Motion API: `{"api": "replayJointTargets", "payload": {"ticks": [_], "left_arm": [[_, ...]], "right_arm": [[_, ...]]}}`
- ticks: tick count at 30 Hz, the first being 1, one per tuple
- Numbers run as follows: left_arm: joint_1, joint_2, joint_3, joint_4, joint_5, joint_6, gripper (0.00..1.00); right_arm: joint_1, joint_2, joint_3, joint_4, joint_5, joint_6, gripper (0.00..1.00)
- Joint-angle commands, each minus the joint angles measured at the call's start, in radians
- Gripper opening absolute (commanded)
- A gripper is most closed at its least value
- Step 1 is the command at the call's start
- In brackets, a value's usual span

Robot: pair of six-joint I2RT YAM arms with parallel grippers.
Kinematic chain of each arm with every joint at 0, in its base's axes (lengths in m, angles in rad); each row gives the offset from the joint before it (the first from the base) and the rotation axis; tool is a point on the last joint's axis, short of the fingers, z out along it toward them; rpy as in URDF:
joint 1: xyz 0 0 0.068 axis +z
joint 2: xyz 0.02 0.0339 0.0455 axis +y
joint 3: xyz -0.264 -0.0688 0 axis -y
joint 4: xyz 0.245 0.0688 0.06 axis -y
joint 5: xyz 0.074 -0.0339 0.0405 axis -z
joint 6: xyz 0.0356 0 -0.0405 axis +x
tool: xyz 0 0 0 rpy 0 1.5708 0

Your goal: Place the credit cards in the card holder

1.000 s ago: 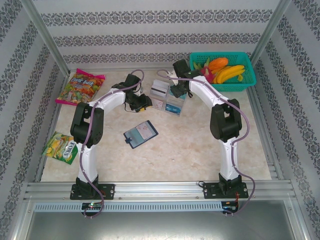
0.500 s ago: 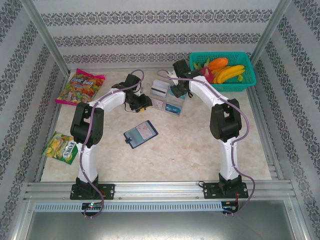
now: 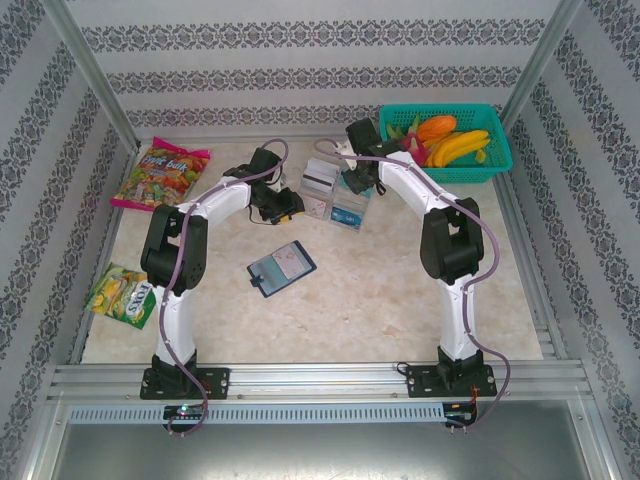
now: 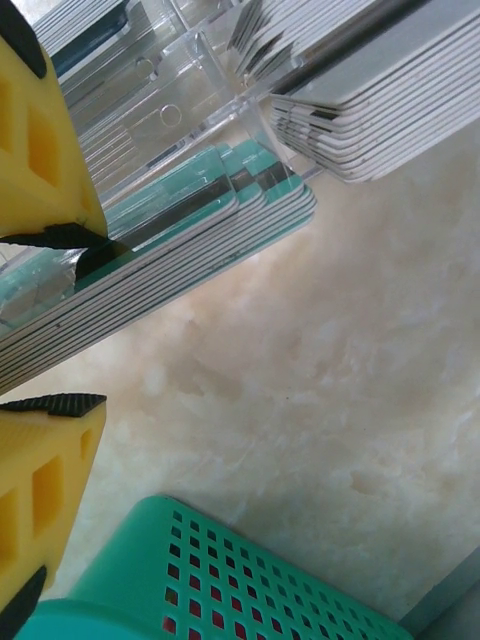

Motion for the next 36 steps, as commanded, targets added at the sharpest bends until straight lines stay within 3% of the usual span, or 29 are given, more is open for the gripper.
{"api": "replayJointTargets", "payload": {"ticks": [1,18,36], "left_arm": [[-0.008,-0.005,0.005,0.002,0.009,-0.015,0.42],[-0.008,-0.009,0.006,0.003,0.009,-0.018,0.43],[-0.008,-0.005,0.018,0.001,0.015,-0.020,0.43]], "right_arm": [[-0.017,-0.036,0.015,0.002,0.014,0.002,0.41],[-0.038,-0.058,0.028,0.001,-0.019,0.004,0.42],[-0.050,-0.055,0.032,-0.009,-0.060,0.007,0.36]]}}
